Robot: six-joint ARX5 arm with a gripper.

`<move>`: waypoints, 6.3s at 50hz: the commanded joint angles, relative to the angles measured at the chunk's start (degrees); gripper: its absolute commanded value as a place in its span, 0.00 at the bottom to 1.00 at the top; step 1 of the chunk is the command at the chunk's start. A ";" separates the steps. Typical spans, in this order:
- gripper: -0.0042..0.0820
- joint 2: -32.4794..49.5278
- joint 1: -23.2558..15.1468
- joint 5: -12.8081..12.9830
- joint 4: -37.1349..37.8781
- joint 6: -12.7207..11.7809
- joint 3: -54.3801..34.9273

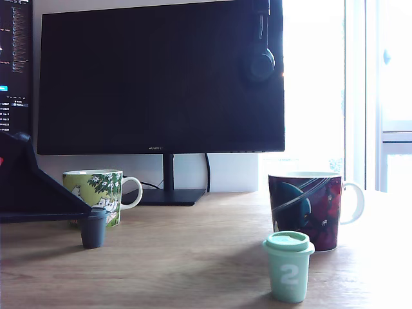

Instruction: Pick up the coffee capsules from the table one by one and drop them inside the nearest coffee cup

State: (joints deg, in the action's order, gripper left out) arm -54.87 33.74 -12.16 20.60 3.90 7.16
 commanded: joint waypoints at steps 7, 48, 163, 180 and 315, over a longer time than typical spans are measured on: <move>0.08 0.24 -0.13 2.75 -1.31 -5.95 -1.22; 0.03 0.94 -4.37 8.57 -4.28 -5.40 -1.49; 0.96 -38.91 -7.37 4.48 30.42 -8.41 7.61; 0.56 -39.19 -7.37 3.98 30.38 -8.35 7.85; 0.18 -18.38 -16.35 3.74 -16.66 -3.72 34.91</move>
State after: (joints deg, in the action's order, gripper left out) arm -73.84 18.04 -8.88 6.76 0.01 41.08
